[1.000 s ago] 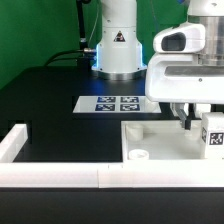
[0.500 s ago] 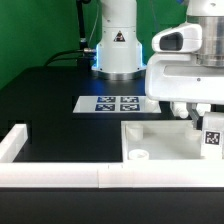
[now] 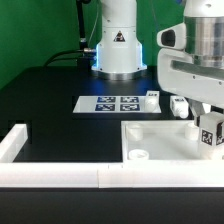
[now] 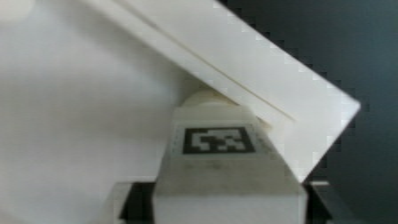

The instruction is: Assemble one leg

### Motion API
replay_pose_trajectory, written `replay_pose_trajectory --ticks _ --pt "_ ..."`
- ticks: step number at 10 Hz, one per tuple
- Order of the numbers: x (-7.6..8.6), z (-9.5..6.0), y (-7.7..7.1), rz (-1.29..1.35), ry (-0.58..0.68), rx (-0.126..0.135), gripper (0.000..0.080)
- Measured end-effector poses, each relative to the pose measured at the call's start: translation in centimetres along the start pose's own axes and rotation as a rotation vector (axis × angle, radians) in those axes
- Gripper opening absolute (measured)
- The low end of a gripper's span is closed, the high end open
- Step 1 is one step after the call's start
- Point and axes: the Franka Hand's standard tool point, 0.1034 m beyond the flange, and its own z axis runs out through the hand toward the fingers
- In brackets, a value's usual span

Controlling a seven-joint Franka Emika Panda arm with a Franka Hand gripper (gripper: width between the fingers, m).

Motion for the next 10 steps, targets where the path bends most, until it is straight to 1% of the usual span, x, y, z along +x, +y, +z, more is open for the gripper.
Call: replay_pose_trajectory --ticks 2,3,5,6,7,8,9,10 --pt "-0.14 -0.01 -0.12 0.35 0.001 0.009 0.0284" --pt "-0.11 -0.02 -0.12 0.442 0.0 0.009 0.0284" --pt "-0.06 -0.04 -0.1 0.541 0.0 0.01 0.0284" --pt "-0.06 -0.03 -0.08 0.537 0.002 0.013 0.0284" --pt "-0.06 0.04 -0.05 0.531 0.002 0.012 0.0354" --pt "-0.08 0.07 -0.05 0.448 0.003 0.013 0.0354" --pt "-0.13 0.18 0.06 0.332 0.004 0.012 0.0531" --pt "-0.28 0.12 0.04 0.255 0.003 0.012 0.0622"
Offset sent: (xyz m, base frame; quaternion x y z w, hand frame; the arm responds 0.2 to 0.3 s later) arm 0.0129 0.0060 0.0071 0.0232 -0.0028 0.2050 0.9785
